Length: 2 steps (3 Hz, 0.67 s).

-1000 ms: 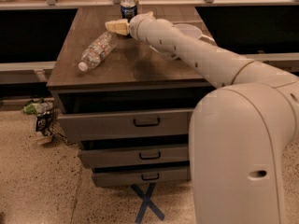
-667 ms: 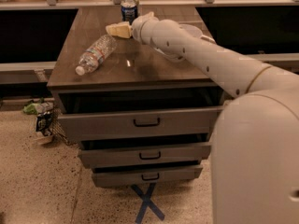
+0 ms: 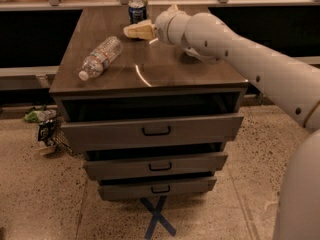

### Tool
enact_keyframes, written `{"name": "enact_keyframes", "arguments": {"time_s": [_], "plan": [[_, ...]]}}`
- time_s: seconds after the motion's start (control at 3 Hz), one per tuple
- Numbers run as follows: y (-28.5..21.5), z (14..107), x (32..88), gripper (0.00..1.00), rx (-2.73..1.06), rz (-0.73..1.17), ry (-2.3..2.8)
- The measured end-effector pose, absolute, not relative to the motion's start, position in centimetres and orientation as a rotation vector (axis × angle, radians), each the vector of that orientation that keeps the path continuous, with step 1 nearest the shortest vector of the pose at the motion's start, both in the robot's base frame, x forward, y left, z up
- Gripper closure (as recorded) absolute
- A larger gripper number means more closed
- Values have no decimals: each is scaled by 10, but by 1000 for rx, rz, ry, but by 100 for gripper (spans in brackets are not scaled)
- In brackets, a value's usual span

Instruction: Move pepsi can near 7up can

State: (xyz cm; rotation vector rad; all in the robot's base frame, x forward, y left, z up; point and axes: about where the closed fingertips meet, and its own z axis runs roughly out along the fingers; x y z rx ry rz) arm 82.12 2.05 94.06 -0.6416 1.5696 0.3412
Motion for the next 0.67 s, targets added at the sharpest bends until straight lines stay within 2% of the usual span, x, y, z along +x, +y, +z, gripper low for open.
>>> {"name": "enact_keyframes", "arguments": {"time_s": [0.67], "plan": [[-61,968,792,0,-514,221,1553]]}}
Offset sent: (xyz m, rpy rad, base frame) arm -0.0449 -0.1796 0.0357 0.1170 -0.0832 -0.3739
